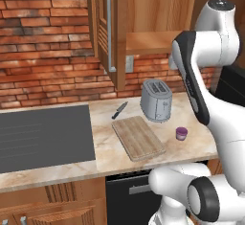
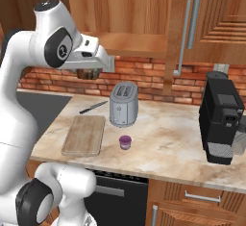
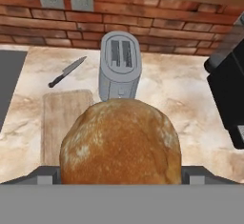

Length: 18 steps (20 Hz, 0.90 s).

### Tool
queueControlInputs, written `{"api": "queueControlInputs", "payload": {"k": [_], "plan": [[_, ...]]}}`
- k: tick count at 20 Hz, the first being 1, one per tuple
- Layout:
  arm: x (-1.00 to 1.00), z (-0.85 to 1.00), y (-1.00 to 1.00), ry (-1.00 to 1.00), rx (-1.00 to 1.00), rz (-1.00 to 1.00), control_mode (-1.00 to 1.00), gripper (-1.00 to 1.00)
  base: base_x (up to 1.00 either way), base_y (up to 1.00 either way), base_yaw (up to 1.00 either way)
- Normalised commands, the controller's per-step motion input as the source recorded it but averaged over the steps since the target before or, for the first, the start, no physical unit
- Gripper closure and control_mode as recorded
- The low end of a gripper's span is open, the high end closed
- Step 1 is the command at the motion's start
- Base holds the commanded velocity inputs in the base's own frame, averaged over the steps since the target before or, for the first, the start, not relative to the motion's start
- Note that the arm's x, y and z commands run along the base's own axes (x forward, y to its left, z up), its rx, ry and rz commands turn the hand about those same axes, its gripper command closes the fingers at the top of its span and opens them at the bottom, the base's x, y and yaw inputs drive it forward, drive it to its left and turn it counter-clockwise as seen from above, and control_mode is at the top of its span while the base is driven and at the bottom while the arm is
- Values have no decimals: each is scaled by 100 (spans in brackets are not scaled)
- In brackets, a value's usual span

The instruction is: Pick the bread, place it on the cutting board, pick the jam, place it on the counter, and close the cabinet.

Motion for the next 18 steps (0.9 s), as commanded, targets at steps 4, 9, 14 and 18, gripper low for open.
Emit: {"api": "queueControlInputs", "payload": {"k": [4,9,14,18], "plan": [[-32,-17,6,7,1,0,-100,100,0,0,0],[-20,-33,2,0,0,0,-100,100,0,0,0],[-3,-38,4,0,0,0,-100,100,0,0,0],[0,-32,9,0,0,0,-100,100,0,0,0]]}}
